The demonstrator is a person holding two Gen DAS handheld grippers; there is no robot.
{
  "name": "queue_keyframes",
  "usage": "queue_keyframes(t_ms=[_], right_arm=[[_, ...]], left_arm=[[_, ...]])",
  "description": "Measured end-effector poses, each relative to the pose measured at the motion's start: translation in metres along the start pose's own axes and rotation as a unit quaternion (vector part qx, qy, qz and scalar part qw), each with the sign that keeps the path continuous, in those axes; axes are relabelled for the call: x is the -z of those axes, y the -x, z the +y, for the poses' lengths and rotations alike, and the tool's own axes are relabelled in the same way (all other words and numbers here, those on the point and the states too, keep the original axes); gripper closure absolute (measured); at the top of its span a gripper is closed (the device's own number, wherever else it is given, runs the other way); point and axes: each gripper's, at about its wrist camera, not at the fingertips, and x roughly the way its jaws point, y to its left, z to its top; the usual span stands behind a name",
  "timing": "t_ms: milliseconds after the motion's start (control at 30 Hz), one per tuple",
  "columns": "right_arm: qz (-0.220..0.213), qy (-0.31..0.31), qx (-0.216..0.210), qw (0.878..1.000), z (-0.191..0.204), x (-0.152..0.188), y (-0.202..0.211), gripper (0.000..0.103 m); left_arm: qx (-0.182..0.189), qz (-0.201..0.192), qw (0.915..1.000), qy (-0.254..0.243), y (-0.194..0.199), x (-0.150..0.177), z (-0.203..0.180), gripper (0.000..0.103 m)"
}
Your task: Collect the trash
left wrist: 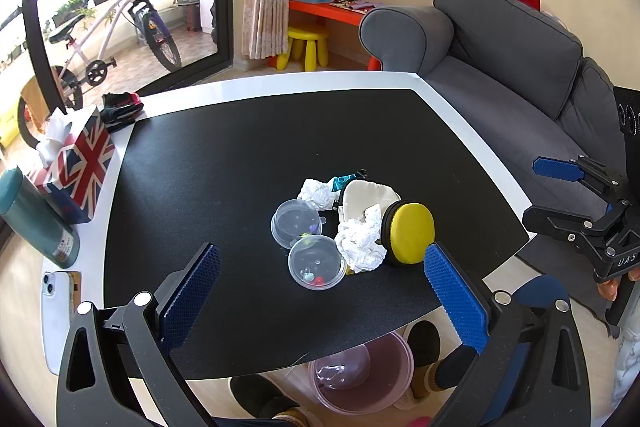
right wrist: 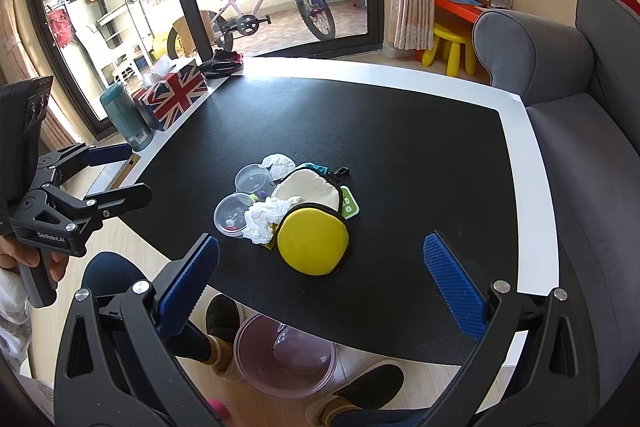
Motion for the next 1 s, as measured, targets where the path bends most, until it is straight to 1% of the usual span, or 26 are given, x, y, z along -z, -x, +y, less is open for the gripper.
queue_keyframes(t_ms=[200,400,500,767,1000], right_arm=[[0.004,0.005,-0.001,1.000,0.003,-0.001,-0.005,0.003],[0.019,0.011,-0.009,1.000,0.004,-0.005,-0.021,0.003],[0.033,0.014,-0.005,0.999,0.004,-0.006,-0.035,0.003],[0.082,0.023,-0.017,0.996,0.007,-0.002,-0.080,0.003],[0.120,0.042,-0.011,0.992,0.009,0.002,-0.112,0.003]], left_arm=[[0.000,0.000,1.0000,-0.001,0.000,0.000,0.000,0.006],[-0.001,0.000,1.0000,0.005,-0.001,0.002,0.003,0.006],[-0.001,0.003,1.0000,0.006,-0.004,0.002,0.005,0.006],[-0.004,0.008,0.9999,0.010,-0.008,0.004,0.011,0.006],[-0.007,0.016,0.9997,0.018,-0.014,0.007,0.018,0.006]])
